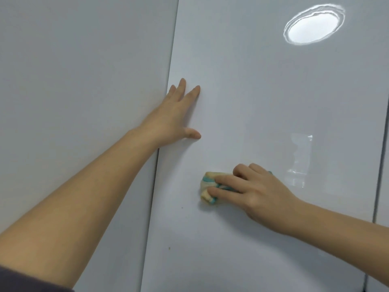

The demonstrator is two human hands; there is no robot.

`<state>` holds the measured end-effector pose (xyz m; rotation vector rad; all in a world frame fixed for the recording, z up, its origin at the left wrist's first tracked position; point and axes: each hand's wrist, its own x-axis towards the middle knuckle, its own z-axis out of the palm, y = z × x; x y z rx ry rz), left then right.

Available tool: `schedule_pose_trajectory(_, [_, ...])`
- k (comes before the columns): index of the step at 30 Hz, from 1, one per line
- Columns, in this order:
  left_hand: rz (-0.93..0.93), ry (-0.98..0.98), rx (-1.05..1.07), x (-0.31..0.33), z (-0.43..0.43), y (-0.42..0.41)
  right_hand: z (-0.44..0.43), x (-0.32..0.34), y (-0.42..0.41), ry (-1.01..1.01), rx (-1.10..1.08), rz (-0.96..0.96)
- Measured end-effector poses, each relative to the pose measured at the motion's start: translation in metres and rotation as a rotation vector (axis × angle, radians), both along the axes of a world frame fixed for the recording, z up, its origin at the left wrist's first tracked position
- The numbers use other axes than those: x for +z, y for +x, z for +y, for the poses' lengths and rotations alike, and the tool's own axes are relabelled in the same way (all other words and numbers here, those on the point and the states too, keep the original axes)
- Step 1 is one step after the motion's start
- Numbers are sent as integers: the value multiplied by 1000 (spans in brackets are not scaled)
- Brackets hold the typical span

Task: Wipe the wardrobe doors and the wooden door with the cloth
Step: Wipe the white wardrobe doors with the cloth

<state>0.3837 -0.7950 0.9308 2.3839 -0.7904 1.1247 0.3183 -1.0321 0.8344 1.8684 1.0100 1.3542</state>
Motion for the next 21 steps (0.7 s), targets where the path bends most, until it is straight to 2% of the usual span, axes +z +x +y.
schedule_pose_trajectory(2, [1, -1, 4, -1, 0, 0, -5, 17, -1, 28, -9, -18])
schedule_pose_trajectory(6, [-1, 1, 10, 0, -1, -1, -10, 39, 1, 286, 18, -102])
schedule_pose_trajectory(8, [6, -7, 7, -1, -2, -2, -10, 14, -2, 256, 39, -69])
schedule_pose_trajectory(10, [9, -23, 5, -3, -3, -4, -13, -13, -8, 123, 30, -23])
schedule_pose_trajectory(12, [14, -37, 8, -5, -5, -5, -20, -12, -14, 51, -6, 13])
schedule_pose_trajectory(16, [22, -76, 14, -10, -12, -4, -36, 30, -16, 221, -12, -58])
schedule_pose_trajectory(18, [26, -101, 11, -13, -15, -4, -38, 27, -20, 293, 7, -79])
schedule_pose_trajectory(21, [26, -131, 4, -22, -20, -5, -46, -15, -29, 178, -5, -12])
